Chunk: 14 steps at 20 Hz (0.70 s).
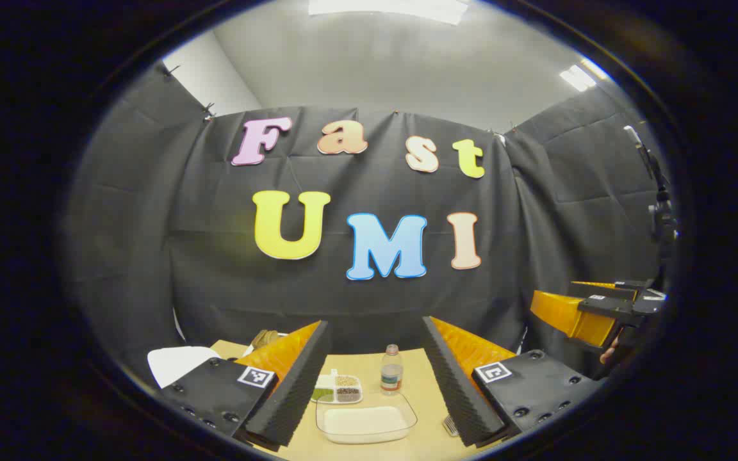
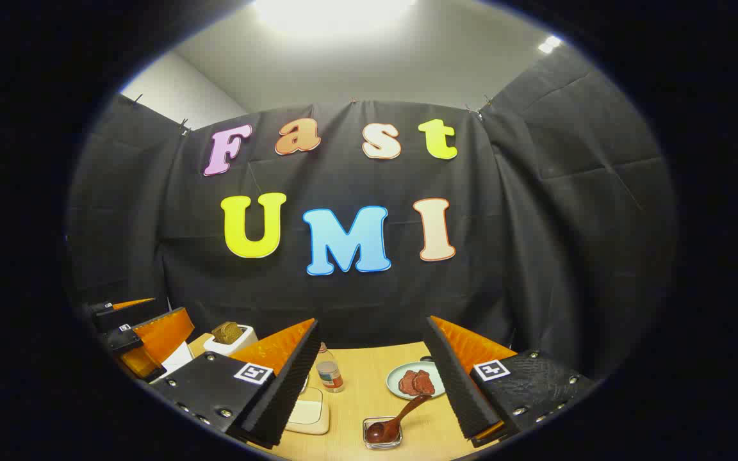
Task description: Close the left gripper, press the button to open the rice cooker; take a wooden spoon from the chopstick holder with the right hand, scoop a spoonful of rice and pour it into the rice cooker, then put the wooden spoon back into the chopstick holder.
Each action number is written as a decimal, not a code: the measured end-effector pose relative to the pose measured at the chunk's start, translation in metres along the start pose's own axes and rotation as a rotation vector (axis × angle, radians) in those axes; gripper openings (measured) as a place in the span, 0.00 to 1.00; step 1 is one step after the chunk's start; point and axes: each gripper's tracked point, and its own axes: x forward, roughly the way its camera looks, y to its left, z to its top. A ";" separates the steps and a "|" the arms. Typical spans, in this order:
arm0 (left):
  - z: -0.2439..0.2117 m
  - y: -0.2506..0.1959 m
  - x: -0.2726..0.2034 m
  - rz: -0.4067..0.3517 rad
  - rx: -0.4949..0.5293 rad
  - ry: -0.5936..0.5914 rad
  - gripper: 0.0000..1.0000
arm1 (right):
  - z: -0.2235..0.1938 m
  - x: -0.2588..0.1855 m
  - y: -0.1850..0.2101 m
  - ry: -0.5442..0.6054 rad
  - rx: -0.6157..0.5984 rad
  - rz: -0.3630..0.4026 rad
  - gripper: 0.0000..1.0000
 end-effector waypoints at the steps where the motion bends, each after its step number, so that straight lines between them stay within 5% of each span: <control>1: 0.003 -0.002 -0.002 0.011 -0.004 -0.007 0.92 | 0.002 0.001 -0.003 -0.005 0.001 0.009 0.98; 8: 0.014 -0.003 -0.003 0.087 -0.019 -0.025 0.98 | 0.009 0.006 -0.014 -0.014 0.035 0.071 0.98; 14: 0.024 0.010 0.001 0.070 0.011 -0.037 0.98 | 0.012 0.011 -0.009 -0.021 0.028 0.021 0.94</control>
